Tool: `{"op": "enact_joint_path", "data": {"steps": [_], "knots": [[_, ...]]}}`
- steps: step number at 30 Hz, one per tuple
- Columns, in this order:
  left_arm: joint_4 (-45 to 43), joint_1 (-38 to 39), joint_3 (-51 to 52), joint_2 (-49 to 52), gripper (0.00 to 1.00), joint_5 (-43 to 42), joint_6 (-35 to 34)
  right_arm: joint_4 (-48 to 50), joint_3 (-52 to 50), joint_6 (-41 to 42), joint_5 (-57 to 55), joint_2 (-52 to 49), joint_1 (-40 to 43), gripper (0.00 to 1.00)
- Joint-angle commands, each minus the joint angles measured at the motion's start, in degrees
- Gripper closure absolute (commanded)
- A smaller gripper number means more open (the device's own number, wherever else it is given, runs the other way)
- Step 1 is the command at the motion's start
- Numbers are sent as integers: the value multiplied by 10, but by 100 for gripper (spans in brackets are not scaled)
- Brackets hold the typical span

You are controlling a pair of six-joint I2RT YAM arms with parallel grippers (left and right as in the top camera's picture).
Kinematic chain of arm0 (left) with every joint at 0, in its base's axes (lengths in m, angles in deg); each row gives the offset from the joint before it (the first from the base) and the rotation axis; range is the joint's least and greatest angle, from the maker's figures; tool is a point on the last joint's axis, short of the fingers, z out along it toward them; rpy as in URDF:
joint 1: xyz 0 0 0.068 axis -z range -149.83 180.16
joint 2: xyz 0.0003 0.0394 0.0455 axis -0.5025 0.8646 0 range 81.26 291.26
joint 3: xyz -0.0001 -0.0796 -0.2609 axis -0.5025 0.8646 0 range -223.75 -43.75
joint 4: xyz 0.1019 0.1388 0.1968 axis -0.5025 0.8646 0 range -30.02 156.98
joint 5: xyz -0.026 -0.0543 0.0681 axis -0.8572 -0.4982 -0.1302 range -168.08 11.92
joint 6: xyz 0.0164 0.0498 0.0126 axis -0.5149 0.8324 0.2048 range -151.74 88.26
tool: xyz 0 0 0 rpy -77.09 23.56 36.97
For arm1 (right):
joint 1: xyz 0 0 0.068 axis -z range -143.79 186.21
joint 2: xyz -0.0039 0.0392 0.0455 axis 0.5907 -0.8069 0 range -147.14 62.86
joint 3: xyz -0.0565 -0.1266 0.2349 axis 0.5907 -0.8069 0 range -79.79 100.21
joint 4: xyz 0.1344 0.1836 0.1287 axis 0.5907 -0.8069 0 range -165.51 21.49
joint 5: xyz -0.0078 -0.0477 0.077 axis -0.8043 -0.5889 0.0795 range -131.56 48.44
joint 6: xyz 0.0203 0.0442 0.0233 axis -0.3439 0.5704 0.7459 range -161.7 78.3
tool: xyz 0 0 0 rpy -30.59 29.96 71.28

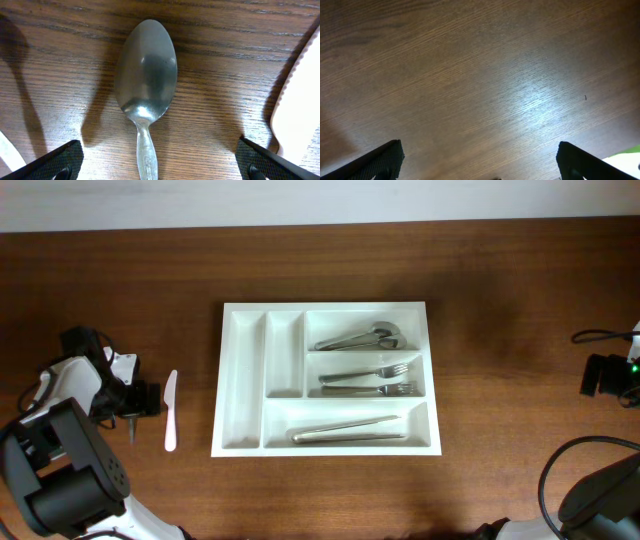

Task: Pack container
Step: 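Lower the left gripper onto the spoon and close on its handle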

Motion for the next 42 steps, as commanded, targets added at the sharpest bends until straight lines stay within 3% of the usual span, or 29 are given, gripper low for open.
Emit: {"op": "enact_joint_path", "data": {"steps": [1, 12, 42], "knots": [[1, 0, 3, 9, 1, 40, -17, 2, -1, -3, 1, 13, -1, 1], [6, 0, 3, 9, 1, -5, -16, 2, -1, -3, 1, 13, -1, 1], [3, 0, 3, 42, 1, -29, -16, 2, -1, -3, 1, 13, -1, 1]]}}
